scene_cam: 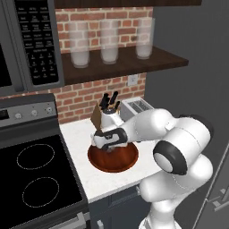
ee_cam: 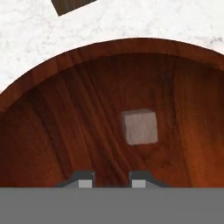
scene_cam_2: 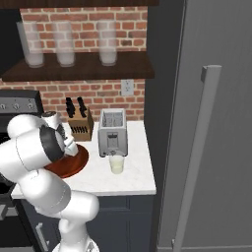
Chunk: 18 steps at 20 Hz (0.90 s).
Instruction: Grab a lemon wedge from the fridge and one ice cube from the ice bowl, and put them in the glass of lemonade.
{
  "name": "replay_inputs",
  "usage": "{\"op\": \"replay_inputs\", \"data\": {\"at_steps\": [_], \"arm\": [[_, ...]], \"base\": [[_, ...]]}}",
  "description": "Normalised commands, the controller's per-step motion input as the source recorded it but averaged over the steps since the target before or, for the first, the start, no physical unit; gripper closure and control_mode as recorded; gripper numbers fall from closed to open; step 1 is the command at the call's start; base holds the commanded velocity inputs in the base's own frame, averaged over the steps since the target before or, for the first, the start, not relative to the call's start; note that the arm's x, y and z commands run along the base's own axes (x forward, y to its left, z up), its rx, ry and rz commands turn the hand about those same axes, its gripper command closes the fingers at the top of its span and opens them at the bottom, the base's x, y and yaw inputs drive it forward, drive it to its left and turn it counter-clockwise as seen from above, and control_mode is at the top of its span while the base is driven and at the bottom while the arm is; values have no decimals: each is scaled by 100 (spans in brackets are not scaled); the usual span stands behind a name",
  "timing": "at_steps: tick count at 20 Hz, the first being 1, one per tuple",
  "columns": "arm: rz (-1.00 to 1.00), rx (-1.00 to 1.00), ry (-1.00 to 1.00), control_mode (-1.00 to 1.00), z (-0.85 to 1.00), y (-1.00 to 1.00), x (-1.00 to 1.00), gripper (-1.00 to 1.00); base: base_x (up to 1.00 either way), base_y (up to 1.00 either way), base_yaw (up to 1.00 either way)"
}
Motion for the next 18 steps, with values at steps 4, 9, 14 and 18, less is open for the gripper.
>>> {"op": "replay_inputs", "data": {"at_steps": [4, 9, 14, 18], "arm": [[0, 0, -1, -100, 34, -9, -28, 100], [0, 0, -3, -100, 47, -20, -31, 100], [0, 0, -3, -100, 54, -35, -27, 100], [-3, 0, -1, -100, 53, -36, -22, 100]], "base": [[0, 0, 0], [0, 0, 0], [0, 0, 0], [0, 0, 0]]}}
